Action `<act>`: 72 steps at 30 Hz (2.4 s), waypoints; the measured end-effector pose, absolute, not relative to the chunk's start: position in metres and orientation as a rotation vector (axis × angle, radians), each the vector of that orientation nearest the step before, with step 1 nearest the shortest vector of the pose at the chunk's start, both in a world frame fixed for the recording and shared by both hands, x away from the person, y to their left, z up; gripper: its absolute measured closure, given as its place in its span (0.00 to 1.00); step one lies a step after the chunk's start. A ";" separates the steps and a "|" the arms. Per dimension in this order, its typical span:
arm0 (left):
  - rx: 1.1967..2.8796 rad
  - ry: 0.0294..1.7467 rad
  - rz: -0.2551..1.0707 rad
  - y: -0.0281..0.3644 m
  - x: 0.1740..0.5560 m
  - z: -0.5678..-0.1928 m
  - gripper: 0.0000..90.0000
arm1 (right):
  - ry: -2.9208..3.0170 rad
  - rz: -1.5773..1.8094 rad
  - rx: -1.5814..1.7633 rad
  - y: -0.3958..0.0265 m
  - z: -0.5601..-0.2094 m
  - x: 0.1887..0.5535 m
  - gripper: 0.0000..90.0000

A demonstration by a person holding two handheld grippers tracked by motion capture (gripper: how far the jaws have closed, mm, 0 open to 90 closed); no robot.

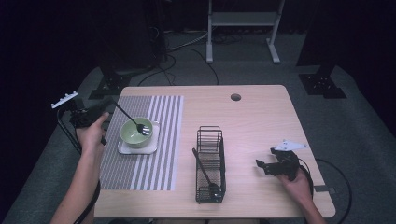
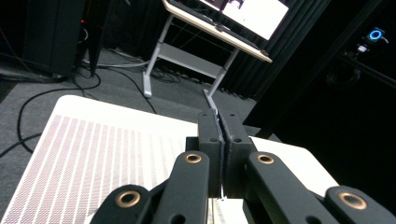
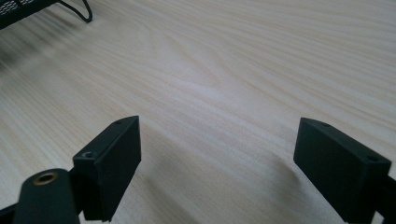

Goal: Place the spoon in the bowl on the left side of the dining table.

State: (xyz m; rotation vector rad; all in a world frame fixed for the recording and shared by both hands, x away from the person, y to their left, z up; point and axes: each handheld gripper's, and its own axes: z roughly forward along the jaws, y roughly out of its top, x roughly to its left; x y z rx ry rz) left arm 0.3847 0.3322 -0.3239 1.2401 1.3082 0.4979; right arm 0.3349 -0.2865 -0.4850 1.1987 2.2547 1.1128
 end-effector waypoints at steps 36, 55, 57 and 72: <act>1.202 1.407 0.549 0.356 0.381 -0.353 0.99 | 2.255 1.111 1.198 -0.286 -0.485 0.335 0.16; 1.204 1.431 0.556 0.361 0.380 -0.365 0.99 | 2.255 1.109 1.197 -0.286 -0.485 0.335 0.16; 1.202 1.436 0.553 0.361 0.380 -0.366 0.99 | 2.255 1.108 1.197 -0.286 -0.485 0.335 0.16; 1.192 1.455 0.539 0.365 0.379 -0.379 0.98 | 2.257 1.102 1.194 -0.286 -0.485 0.335 0.16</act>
